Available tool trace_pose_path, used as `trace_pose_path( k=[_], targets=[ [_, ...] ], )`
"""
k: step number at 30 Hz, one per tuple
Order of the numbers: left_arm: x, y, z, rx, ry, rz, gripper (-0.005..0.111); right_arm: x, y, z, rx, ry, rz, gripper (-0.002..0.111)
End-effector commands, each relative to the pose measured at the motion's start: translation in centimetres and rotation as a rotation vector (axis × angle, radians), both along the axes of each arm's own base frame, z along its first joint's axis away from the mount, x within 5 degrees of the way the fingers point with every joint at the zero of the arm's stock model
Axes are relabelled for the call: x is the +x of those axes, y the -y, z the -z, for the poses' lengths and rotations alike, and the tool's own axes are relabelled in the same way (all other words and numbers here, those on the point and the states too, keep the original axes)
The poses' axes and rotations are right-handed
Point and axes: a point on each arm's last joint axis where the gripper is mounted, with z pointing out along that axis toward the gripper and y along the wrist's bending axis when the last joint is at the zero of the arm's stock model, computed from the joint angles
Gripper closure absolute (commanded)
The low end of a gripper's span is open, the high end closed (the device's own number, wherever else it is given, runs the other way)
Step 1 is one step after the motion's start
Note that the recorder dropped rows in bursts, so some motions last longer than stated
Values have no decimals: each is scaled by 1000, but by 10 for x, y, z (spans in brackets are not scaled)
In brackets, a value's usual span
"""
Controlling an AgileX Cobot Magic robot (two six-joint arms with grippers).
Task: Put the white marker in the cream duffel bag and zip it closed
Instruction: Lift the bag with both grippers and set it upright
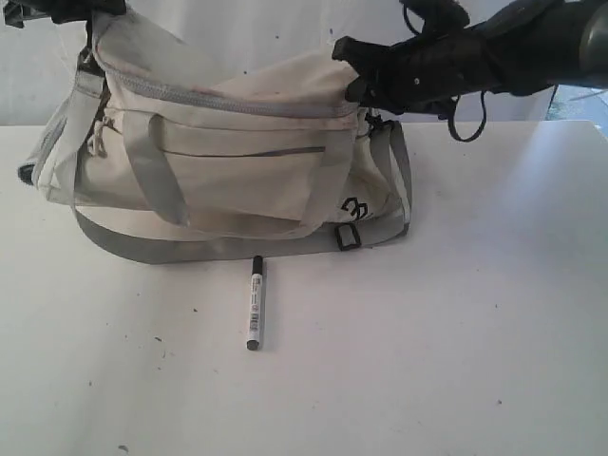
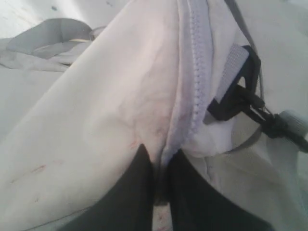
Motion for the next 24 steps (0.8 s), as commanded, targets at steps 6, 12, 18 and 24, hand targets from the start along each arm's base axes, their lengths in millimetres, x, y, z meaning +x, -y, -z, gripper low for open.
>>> trace_pose_path(
  k=[6, 12, 18, 24],
  targets=[
    [-38, 3, -61, -18, 99, 54, 107, 5, 44, -50, 38, 67, -5, 108],
    [-59, 6, -59, 74, -20, 188, 107, 6, 69, -65, 39, 52, -43, 108],
    [-66, 6, -53, 141, -66, 207, 107, 8, 97, -76, -71, 15, 1, 108],
    [-71, 15, -51, 148, -65, 241, 107, 10, 117, -90, -122, 8, 58, 108]
  ],
)
